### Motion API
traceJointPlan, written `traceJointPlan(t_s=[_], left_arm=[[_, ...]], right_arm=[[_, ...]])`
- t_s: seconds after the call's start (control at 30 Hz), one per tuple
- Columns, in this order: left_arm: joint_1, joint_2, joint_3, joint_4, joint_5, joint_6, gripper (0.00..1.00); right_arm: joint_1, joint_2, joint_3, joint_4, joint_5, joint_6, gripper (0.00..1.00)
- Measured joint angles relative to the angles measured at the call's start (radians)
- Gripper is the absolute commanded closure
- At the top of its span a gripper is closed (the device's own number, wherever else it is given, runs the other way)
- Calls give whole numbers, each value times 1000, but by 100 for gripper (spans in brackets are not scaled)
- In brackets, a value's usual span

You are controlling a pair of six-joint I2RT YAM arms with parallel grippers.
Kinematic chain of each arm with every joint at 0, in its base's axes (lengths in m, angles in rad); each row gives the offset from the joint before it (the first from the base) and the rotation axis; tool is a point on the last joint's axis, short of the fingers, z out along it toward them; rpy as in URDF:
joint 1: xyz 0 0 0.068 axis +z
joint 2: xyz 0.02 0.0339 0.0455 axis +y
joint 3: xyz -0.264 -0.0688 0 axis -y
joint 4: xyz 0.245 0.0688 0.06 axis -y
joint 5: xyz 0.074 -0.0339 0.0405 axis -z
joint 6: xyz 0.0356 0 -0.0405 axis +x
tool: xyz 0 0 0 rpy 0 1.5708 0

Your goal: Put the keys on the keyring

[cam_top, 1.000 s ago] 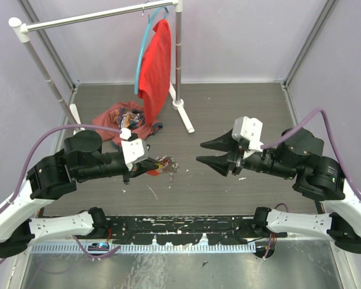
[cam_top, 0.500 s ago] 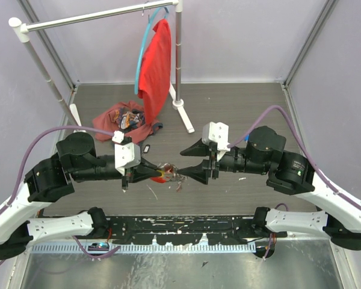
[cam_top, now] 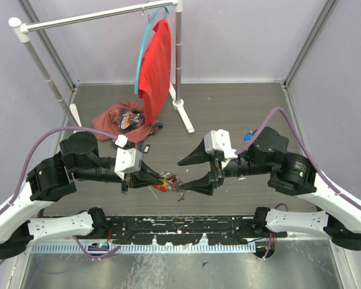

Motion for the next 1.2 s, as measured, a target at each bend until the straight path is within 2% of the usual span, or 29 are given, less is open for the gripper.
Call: traceJointPlan(t_s=[0.27, 0.43, 0.57, 0.73, 0.87, 0.9, 1.07, 1.2], left_arm=[[0, 3, 0, 0, 6, 3, 100], [0, 3, 1, 0, 5, 6, 100], [0, 3, 3, -1, 7, 6, 100], [0, 4, 15, -10, 14, 6, 100], [0, 8, 17, -14, 15, 6, 100], [0, 9, 17, -15, 16, 6, 100], [0, 17, 18, -18, 30, 9, 100], [0, 33, 31, -35, 37, 18, 100]], right_arm=[[0, 52, 0, -23, -3, 6, 43], [0, 48, 0, -28, -19, 6, 37], [0, 35, 0, -40, -23, 2, 36], [0, -1, 18, -78, -5, -8, 45], [0, -25, 30, -86, 18, -13, 58], [0, -25, 30, -87, 23, -14, 59], [0, -30, 30, -98, 63, -15, 56], [0, -22, 30, -105, 67, -16, 49]])
